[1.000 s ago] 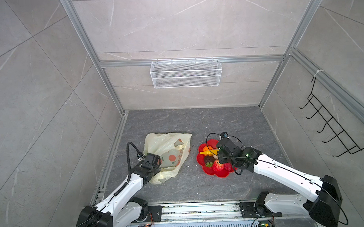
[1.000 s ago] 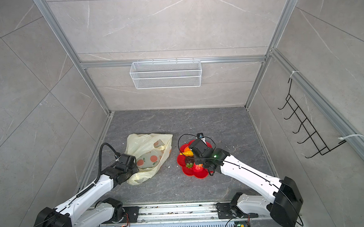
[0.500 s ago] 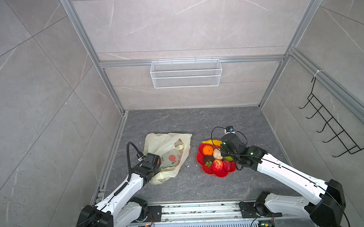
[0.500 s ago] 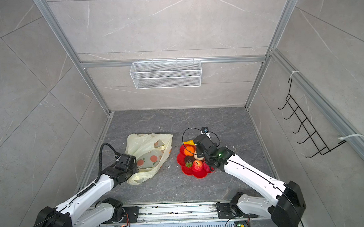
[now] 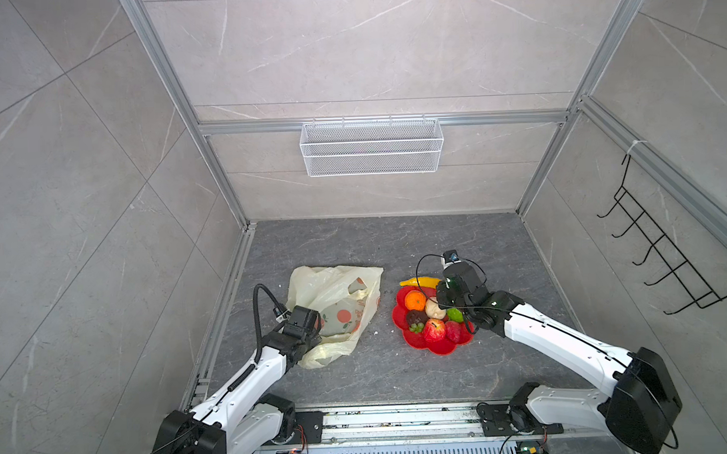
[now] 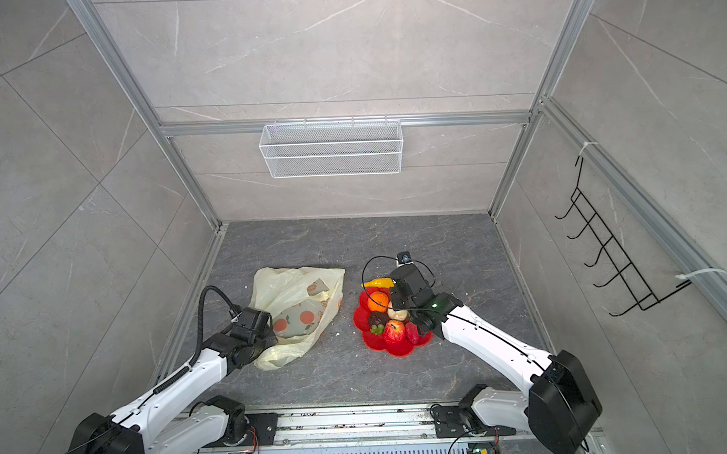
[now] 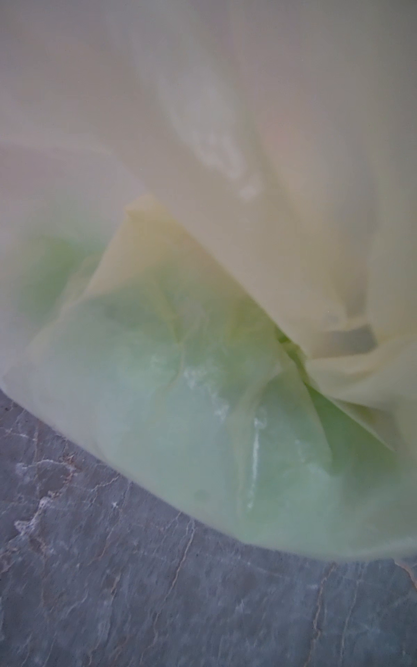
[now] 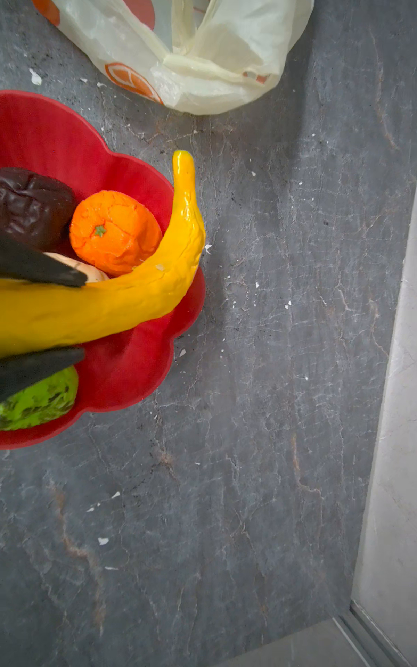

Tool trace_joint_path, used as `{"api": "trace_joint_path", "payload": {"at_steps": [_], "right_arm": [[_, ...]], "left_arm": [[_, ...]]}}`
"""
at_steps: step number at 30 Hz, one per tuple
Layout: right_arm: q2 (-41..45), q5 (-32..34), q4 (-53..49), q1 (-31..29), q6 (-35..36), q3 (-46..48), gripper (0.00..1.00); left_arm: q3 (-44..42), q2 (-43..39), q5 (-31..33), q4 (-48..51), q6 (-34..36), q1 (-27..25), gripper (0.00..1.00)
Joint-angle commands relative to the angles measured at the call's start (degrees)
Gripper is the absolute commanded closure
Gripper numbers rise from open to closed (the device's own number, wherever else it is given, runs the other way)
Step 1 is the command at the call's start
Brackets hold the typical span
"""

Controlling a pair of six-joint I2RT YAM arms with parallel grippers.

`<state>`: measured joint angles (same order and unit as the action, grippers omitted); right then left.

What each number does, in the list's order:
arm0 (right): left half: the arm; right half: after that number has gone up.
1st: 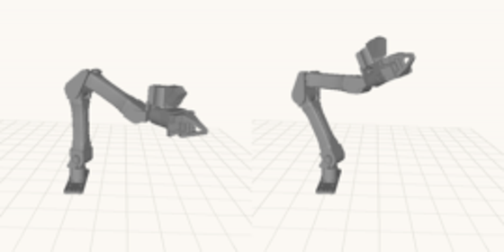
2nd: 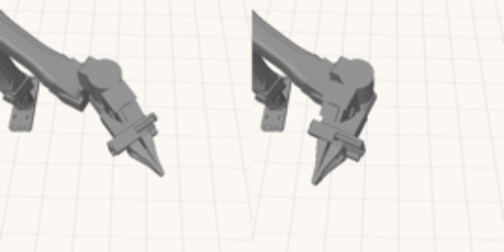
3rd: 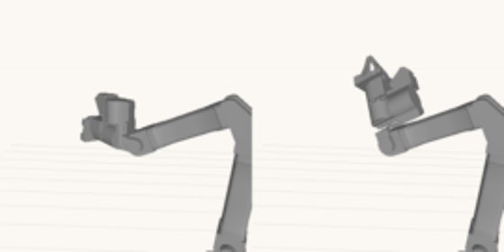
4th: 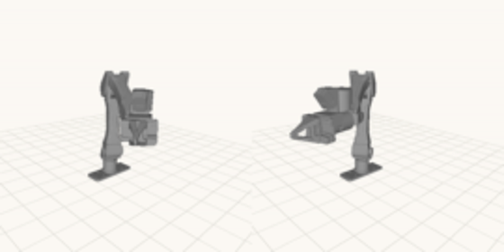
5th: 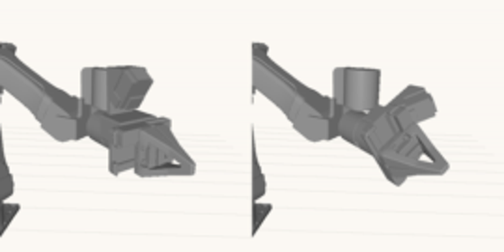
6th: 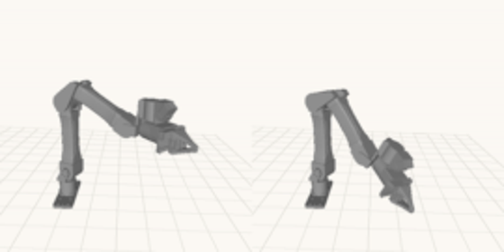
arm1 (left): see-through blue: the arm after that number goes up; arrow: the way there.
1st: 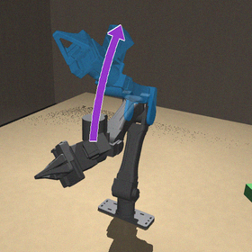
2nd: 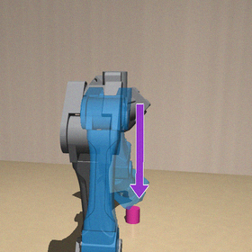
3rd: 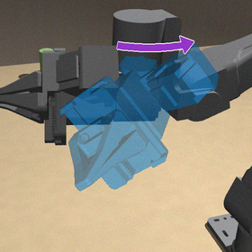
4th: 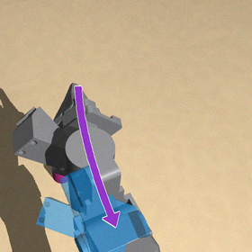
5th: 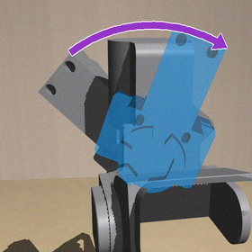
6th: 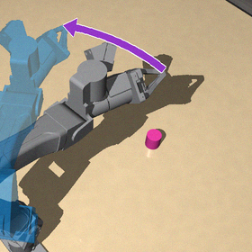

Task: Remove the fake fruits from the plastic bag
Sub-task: 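Lower the yellow banana onto the fruits in the plate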

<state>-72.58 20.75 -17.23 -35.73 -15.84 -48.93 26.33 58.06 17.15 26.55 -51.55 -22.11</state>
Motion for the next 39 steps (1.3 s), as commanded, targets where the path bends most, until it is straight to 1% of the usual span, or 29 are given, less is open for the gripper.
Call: {"api": "trace_joint_path", "payload": {"at_steps": [1, 7, 10, 13, 15, 17, 25, 28, 31, 35, 37, 39], "right_arm": [[-1.39, -0.45, 2.79, 0.35, 1.98, 1.78, 0.75], [-2.21, 2.15, 3.74, 0.96, 2.92, 2.97, 0.74], [-4.00, 4.10, 0.97, 1.27, 1.40, 1.60, 0.73], [-4.55, 4.60, 0.17, 1.36, 0.32, 1.61, 0.65], [-4.59, 5.06, -0.03, 1.53, -0.31, 1.90, 0.55], [-4.47, 5.26, -0.30, 1.59, -0.68, 1.88, 0.51], [-1.86, 4.96, -3.92, 1.62, -1.65, -0.25, 0.44], [-0.29, 5.00, -7.30, 1.61, -2.67, -2.30, 0.37], [2.39, 4.37, -11.35, 1.62, -4.07, -4.58, 0.33], [8.48, -1.22, -13.75, 0.57, -6.08, -6.99, 0.33], [10.65, -3.84, -13.13, -1.45, -7.29, -7.70, 0.34], [11.03, -4.26, -12.09, -5.11, -8.36, -8.61, 0.35]], "left_arm": [[-0.34, -0.71, -0.71, -0.66, 0.85, 0.40, 0.89], [-0.60, -1.19, -0.88, -0.79, 1.02, 0.38, 0.89], [-0.64, -1.15, -0.89, -0.92, 0.97, 0.33, 0.89], [-0.70, -1.20, -0.98, -0.94, 1.10, 0.32, 0.89], [-0.67, -1.11, -0.89, -0.98, 1.09, 0.38, 0.89], [-0.62, -0.92, -0.81, -1.03, 0.98, 0.48, 0.89], [-0.16, 0.01, -0.98, -1.10, 1.08, 0.44, 0.89], [0.17, 0.64, -1.56, -1.45, 1.77, 0.48, 0.89], [0.36, 0.87, -2.57, -2.15, 2.65, 0.42, 0.89], [1.30, 1.98, -5.39, -3.63, 5.24, 0.41, 0.90], [2.26, 2.95, -5.96, -3.69, 7.10, 0.38, 0.91], [3.23, 3.42, -6.30, -3.78, 8.37, 0.10, 0.91]]}}
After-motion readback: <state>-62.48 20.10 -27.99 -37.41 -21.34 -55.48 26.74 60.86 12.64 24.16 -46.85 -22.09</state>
